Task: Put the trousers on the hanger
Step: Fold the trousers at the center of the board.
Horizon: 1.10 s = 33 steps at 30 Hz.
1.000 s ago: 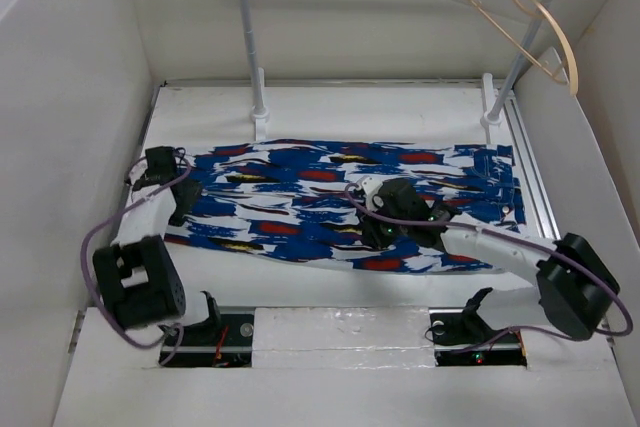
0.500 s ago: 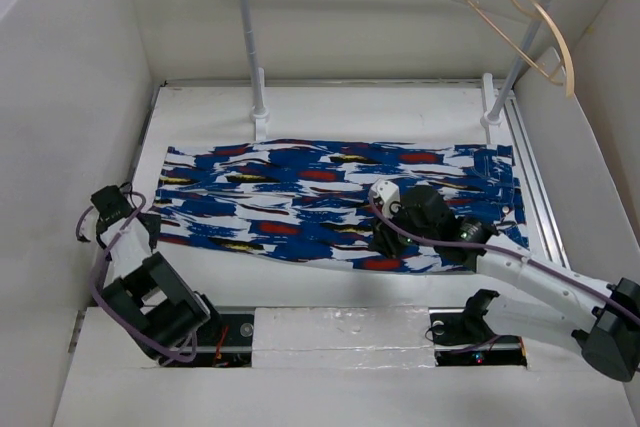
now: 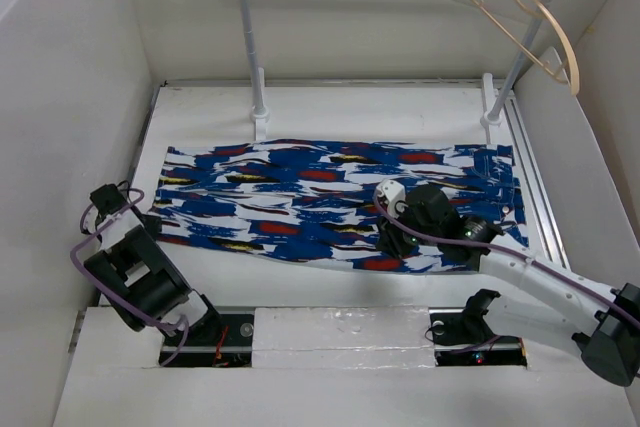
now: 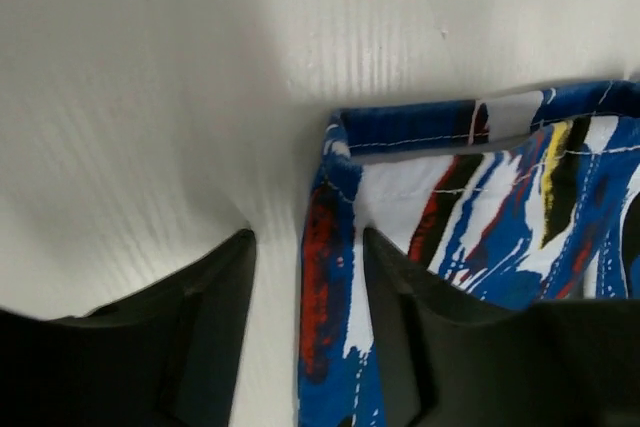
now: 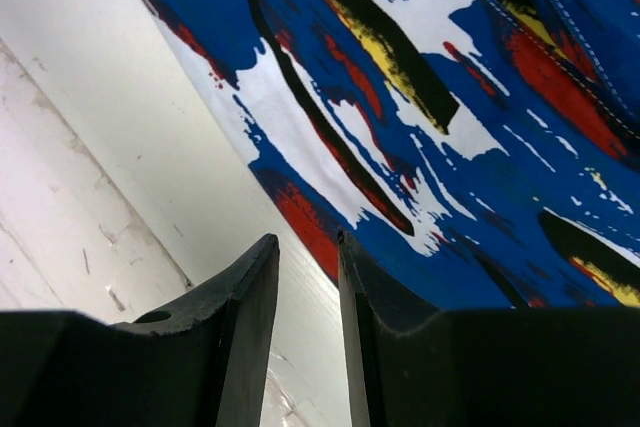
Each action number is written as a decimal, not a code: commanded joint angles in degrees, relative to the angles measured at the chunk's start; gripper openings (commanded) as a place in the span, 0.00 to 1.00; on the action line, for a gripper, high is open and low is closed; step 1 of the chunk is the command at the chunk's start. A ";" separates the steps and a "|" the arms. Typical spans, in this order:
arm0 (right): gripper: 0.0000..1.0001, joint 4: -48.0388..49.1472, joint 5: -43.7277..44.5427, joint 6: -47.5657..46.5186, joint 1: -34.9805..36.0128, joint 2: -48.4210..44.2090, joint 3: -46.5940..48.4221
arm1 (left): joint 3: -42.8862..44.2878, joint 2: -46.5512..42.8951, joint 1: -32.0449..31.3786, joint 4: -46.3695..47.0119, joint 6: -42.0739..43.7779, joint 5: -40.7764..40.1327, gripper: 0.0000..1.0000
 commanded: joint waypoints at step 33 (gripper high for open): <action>0.62 -25.50 16.82 13.47 -41.53 -4.23 4.12 | 8.02 -25.01 -5.84 -7.32 3.15 9.75 0.00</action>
